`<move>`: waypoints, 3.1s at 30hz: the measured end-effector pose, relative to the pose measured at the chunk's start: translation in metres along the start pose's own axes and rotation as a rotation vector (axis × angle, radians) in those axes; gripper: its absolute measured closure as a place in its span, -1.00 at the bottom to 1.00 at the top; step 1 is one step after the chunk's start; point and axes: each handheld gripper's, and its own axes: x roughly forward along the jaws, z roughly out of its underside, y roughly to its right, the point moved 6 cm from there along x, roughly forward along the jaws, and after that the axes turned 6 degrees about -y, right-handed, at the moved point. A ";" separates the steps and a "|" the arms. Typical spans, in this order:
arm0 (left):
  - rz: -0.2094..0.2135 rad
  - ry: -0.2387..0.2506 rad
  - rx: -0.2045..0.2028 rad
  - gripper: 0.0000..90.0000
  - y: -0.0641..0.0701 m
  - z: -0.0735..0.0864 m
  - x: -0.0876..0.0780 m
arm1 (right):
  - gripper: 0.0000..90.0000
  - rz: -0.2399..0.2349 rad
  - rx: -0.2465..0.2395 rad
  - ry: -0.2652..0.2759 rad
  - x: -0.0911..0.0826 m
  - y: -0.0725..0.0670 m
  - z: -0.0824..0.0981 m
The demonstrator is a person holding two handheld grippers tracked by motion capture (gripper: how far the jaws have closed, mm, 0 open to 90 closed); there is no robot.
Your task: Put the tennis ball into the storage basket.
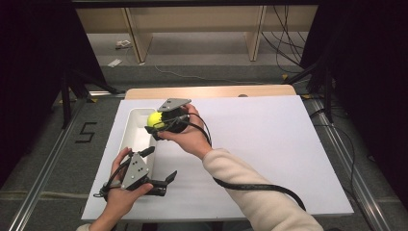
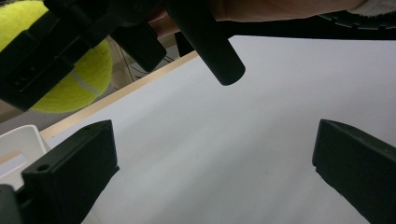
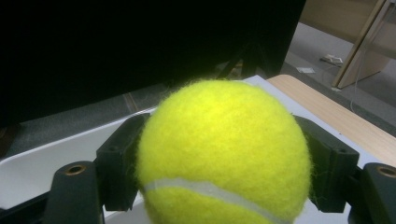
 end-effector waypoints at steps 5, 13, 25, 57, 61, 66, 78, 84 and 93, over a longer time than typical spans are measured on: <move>0.001 0.001 0.000 -1.00 0.000 0.000 0.000 | -0.40 -0.001 -0.001 -0.003 0.001 -0.001 0.000; 0.000 -0.001 0.007 -1.00 0.000 0.000 0.000 | -0.40 -0.001 -0.012 -0.003 0.002 -0.001 -0.007; 0.000 -0.001 0.011 -1.00 0.000 0.000 0.000 | -0.40 -0.001 -0.016 -0.002 0.004 -0.002 -0.012; 0.000 -0.003 0.017 -1.00 0.000 0.000 -0.001 | -0.40 -0.014 -0.020 -0.008 0.015 -0.008 -0.019; 0.001 -0.003 0.016 -1.00 0.001 0.000 -0.001 | -0.40 -0.015 -0.022 -0.011 0.016 -0.007 -0.020; 0.000 -0.003 0.017 -1.00 0.000 0.000 -0.001 | -0.40 -0.016 -0.022 -0.011 0.018 -0.008 -0.021; 0.000 -0.006 0.019 -1.00 0.000 0.001 -0.001 | -0.40 -0.027 -0.024 -0.018 0.025 -0.011 -0.023; 0.001 -0.007 0.024 -1.00 0.000 0.001 -0.001 | -0.40 -0.025 -0.025 -0.022 0.025 -0.009 -0.024; 0.003 -0.008 0.022 -1.00 0.001 0.001 -0.001 | -0.40 -0.029 -0.022 -0.022 0.028 -0.010 -0.024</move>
